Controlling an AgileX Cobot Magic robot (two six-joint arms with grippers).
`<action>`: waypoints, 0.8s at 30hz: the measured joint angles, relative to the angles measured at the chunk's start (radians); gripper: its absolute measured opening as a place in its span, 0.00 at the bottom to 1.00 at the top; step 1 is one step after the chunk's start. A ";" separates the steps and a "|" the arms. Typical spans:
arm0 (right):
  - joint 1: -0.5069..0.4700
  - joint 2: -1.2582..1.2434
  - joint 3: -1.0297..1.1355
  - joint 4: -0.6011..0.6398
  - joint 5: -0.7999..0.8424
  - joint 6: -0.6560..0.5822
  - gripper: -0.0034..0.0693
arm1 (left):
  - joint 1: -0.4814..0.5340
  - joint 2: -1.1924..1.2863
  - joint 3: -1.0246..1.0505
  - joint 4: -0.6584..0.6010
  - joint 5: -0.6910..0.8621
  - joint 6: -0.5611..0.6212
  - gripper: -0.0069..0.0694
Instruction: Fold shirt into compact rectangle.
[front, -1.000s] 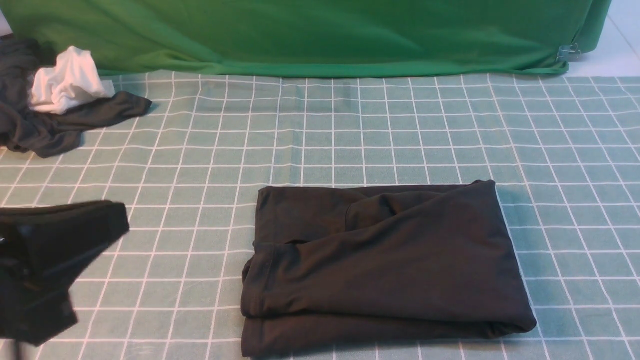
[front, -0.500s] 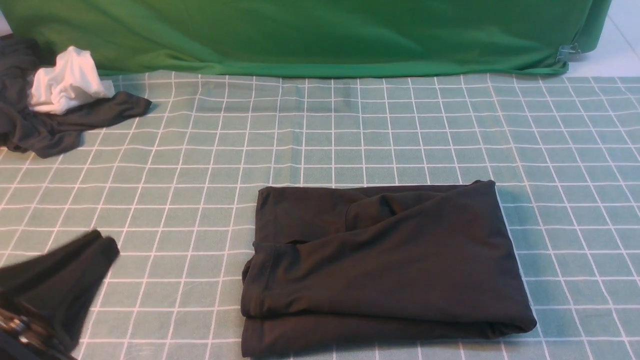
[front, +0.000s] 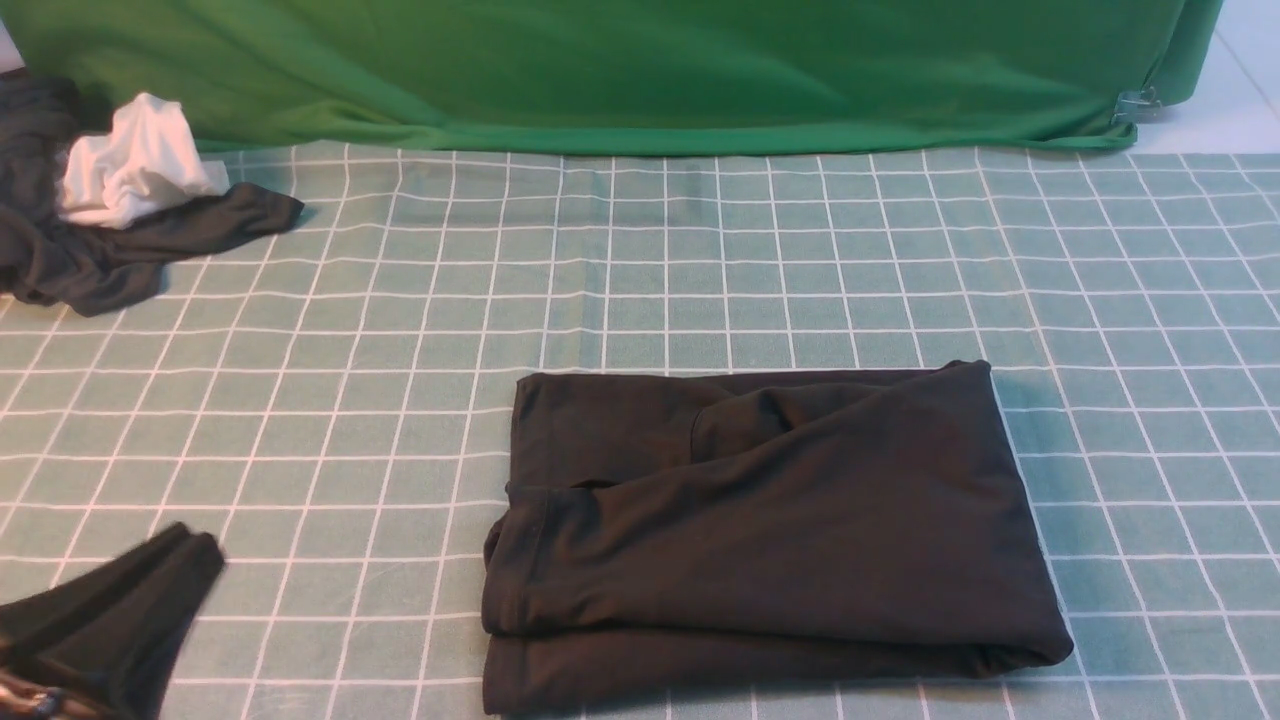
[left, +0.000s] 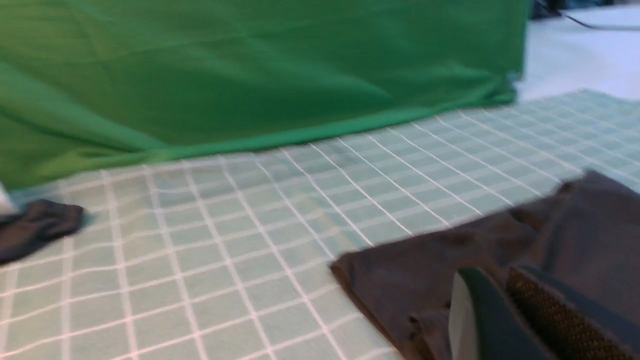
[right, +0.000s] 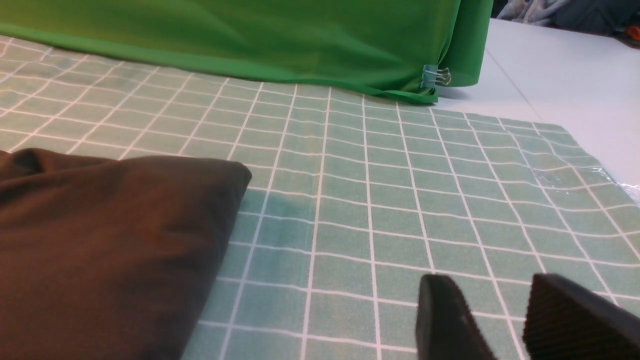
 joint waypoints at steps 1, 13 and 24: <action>0.000 0.000 0.000 0.000 0.000 0.000 0.37 | 0.048 -0.045 0.019 -0.021 -0.001 0.000 0.14; 0.000 0.000 0.000 0.001 0.000 0.001 0.37 | 0.373 -0.167 0.060 -0.074 0.194 0.000 0.14; 0.000 0.000 0.000 0.001 0.000 0.001 0.37 | 0.307 -0.167 0.060 -0.076 0.223 0.000 0.14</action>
